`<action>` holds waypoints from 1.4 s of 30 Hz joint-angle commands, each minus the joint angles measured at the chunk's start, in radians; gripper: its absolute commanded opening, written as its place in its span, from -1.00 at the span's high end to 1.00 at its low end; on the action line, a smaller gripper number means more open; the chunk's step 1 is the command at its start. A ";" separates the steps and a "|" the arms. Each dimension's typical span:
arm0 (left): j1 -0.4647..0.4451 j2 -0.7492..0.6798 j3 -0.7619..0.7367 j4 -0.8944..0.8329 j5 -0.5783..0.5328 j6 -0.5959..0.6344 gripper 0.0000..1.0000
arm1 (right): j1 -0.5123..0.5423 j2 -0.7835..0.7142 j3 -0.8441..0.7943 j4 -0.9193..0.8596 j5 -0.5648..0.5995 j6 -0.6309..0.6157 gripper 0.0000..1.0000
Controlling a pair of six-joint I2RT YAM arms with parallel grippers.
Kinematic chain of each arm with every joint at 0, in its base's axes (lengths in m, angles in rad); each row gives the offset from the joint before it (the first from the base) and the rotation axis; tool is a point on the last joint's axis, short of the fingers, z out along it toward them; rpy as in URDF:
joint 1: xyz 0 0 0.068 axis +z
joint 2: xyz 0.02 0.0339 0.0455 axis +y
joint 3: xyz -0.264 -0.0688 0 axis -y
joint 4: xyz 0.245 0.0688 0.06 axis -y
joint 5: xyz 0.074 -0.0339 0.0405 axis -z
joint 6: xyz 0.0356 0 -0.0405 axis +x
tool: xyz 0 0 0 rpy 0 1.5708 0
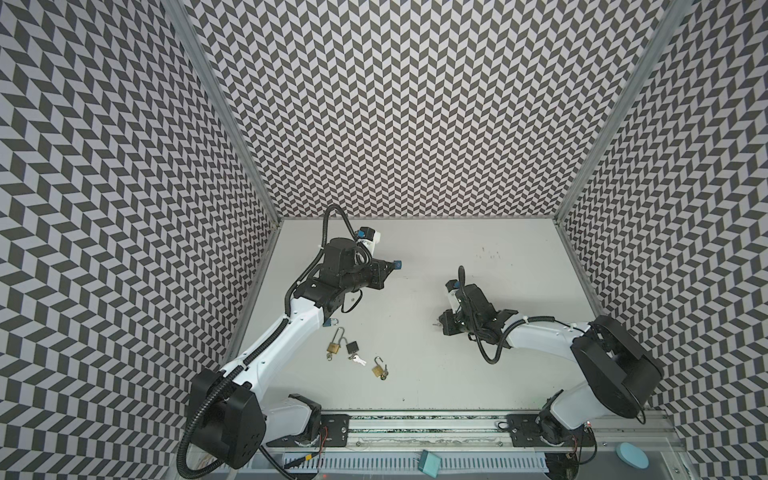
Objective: Lock with the key
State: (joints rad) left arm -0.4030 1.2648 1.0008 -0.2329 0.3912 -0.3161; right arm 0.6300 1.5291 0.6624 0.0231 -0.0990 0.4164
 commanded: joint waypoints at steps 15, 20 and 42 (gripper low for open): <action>0.026 -0.047 -0.021 0.034 0.011 -0.011 1.00 | -0.049 -0.105 -0.082 0.140 -0.187 0.014 1.00; 0.028 -0.050 -0.026 0.038 0.014 -0.012 1.00 | -0.016 -0.043 -0.067 0.125 -0.184 0.017 1.00; 0.044 -0.056 -0.026 0.151 0.374 -0.006 1.00 | -0.017 -0.427 -0.003 0.102 -0.148 -0.172 -0.08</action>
State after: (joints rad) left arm -0.3630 1.2343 0.9726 -0.1516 0.6315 -0.3332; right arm 0.6125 1.1595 0.6231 0.0593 -0.2077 0.3405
